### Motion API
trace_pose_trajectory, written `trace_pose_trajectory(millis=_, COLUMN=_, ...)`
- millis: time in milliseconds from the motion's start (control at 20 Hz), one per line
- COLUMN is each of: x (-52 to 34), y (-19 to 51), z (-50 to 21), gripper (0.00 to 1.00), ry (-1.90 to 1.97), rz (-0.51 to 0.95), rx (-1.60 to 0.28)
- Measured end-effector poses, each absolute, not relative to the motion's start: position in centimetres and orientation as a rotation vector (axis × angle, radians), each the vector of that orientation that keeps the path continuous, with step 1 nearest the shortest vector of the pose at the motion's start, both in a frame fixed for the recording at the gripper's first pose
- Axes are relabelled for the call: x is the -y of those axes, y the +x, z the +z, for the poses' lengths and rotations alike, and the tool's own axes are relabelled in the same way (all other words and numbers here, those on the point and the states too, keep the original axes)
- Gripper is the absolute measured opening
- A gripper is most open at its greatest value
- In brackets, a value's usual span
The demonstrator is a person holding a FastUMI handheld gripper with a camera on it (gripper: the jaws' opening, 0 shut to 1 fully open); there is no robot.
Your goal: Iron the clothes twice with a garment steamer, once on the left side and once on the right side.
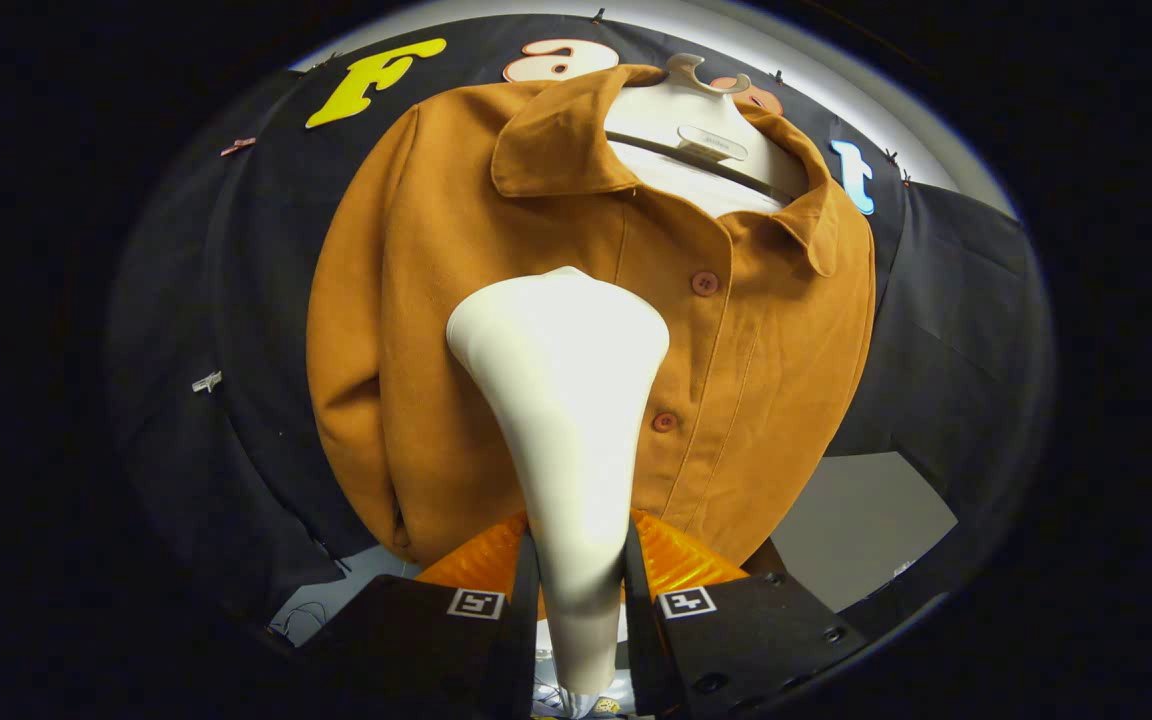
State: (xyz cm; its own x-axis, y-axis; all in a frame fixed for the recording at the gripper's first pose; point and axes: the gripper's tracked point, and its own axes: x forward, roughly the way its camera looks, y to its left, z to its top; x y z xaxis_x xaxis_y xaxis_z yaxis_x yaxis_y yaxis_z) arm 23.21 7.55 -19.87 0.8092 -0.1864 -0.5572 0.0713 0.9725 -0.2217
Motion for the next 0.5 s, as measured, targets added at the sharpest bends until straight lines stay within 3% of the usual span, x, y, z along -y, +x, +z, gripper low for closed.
trace_pose_trajectory(millis=500, x=-8.0, y=22.0, z=-24.9, gripper=0.41, ry=-0.221, rz=-0.170, rx=-0.720)
